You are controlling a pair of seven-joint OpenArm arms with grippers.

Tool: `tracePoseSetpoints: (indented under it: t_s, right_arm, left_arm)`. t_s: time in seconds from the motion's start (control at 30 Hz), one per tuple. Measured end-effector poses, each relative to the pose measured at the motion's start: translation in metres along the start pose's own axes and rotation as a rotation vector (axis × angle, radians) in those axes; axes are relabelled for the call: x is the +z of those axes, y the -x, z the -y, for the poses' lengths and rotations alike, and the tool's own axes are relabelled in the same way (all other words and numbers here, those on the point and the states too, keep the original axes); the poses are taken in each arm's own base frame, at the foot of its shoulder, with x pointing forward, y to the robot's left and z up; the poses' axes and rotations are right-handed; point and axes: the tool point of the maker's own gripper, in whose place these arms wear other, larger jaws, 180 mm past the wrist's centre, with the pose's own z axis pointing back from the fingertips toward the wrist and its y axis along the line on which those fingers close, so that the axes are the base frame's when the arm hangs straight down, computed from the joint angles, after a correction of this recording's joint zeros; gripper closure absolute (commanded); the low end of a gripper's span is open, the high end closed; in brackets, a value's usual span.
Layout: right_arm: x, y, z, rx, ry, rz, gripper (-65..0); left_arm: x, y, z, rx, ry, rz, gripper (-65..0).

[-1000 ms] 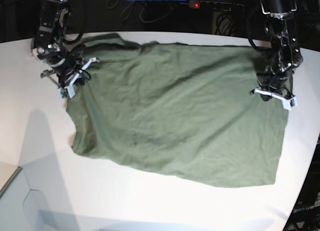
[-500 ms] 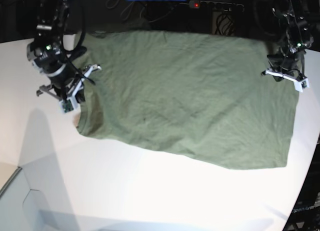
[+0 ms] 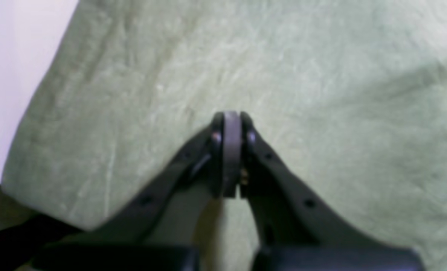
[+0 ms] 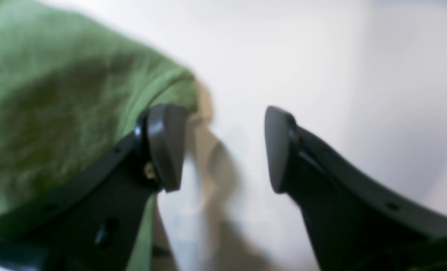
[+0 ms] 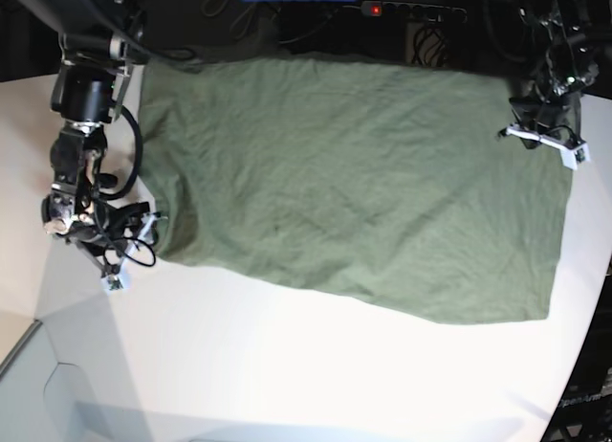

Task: Layout the t-shirt on the table in an organized manner, then fold the t-shirt properly
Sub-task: 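Grasp the shirt edge with both grippers and pull it taut, then move the right gripper along the shirt side and grasp the fabric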

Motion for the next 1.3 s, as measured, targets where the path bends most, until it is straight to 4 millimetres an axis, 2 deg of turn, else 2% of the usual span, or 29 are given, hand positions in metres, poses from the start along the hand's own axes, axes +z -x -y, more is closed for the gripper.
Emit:
tracePoseSetpoints:
  t_s: [0.17, 0.27, 0.33, 0.4, 0.5, 0.6, 0.7, 0.83, 1.03, 1.17, 1.3]
  right_arm:
    - [-0.008, -0.011, -0.005, -0.020, -0.024, 0.047, -34.0]
    - [-0.009, -0.007, -0.006, -0.021, -0.025, 0.033, -34.0]
    - [-0.005, -0.010, -0.005, -0.011, -0.016, 0.043, -33.7]
    - [0.002, -0.021, -0.005, 0.020, -0.017, 0.075, -33.7]
    - [0.016, -0.041, -0.013, 0.088, -0.039, 0.141, -33.8]
    - [0.023, -0.044, -0.019, 0.128, -0.044, 0.148, -34.0]
    - [0.017, -0.039, -0.025, 0.117, -0.066, 0.130, -34.0]
    - [-0.002, -0.027, -0.044, 0.126, -0.122, 0.061, -34.0]
    - [-0.011, -0.050, -0.056, 0.141, -0.163, 0.099, -33.1]
    - [-0.018, -0.032, -0.063, 0.144, -0.184, 0.058, -25.6]
    - [-0.022, -0.027, -0.067, 0.125, -0.204, 0.066, -16.0]
  left_arm:
    - [-0.001, 0.000, 0.000, 0.004, -0.001, -0.002, -0.1]
    - [-0.006, -0.011, 0.005, 0.012, 0.007, 0.019, -0.1]
    - [-0.015, -0.014, 0.005, 0.030, 0.007, 0.022, -0.1]
    - [-0.020, -0.006, 0.002, 0.044, 0.000, -0.009, -0.1]
    - [-0.024, -0.008, -0.001, 0.059, -0.006, 0.005, -0.1]
    - [-0.027, -0.008, -0.002, 0.066, -0.007, 0.011, -0.1]
    - [-0.030, -0.008, -0.002, 0.078, -0.002, 0.015, -0.1]
    - [-0.034, -0.011, -0.002, 0.080, -0.005, 0.020, -0.1]
    - [-0.033, -0.011, -0.002, 0.079, -0.004, 0.021, -0.1]
    - [-0.033, -0.012, -0.003, 0.081, -0.005, 0.024, -0.1]
    - [-0.033, -0.012, -0.003, 0.082, -0.005, 0.023, -0.1]
